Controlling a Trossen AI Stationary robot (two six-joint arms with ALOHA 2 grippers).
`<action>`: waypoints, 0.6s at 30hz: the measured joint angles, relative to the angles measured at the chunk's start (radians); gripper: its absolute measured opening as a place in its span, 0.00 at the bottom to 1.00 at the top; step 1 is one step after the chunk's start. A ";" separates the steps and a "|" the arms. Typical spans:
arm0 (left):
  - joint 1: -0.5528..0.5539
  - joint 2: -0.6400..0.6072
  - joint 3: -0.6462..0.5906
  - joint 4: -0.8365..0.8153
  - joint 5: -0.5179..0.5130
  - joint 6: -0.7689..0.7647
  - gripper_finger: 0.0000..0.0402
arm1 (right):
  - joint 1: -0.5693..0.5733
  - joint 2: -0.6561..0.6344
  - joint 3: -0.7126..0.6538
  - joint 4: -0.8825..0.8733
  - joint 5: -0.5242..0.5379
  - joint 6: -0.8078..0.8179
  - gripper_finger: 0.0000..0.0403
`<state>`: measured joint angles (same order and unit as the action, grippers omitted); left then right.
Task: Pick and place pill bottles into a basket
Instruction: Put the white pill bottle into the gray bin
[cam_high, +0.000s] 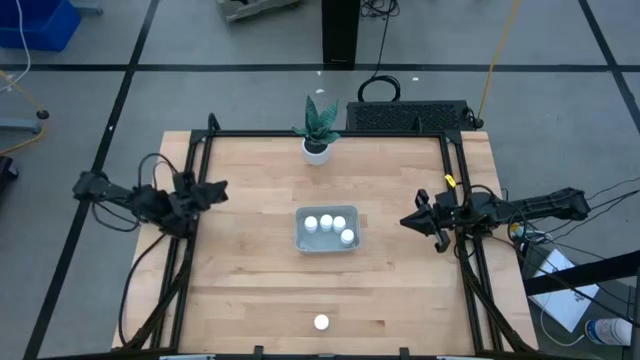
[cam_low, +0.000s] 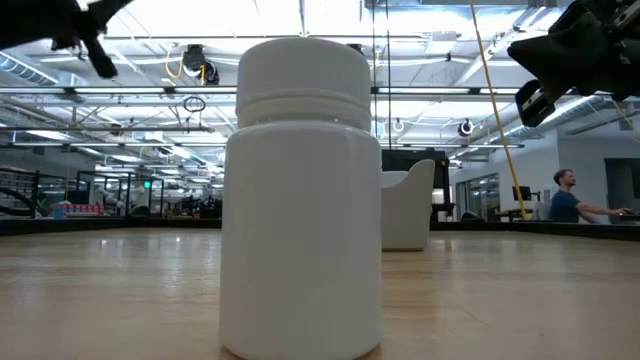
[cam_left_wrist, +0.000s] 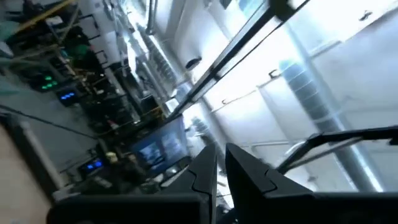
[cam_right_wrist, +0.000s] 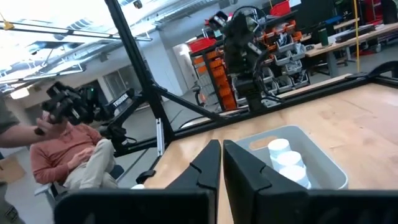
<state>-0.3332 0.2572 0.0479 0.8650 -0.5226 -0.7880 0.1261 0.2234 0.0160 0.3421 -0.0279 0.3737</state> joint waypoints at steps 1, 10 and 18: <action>0.000 0.018 0.026 0.001 0.012 0.000 0.09 | 0.000 0.000 0.000 0.000 0.000 0.000 0.03; -0.004 0.468 0.565 -0.346 0.147 0.197 0.09 | 0.000 0.000 -0.001 0.004 0.000 0.000 0.03; -0.004 0.950 1.096 -0.760 0.349 0.422 0.09 | 0.000 0.000 -0.001 0.004 0.000 0.000 0.04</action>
<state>-0.3374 1.2075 1.1435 0.1047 -0.1737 -0.3655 0.1261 0.2234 0.0151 0.3466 -0.0279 0.3737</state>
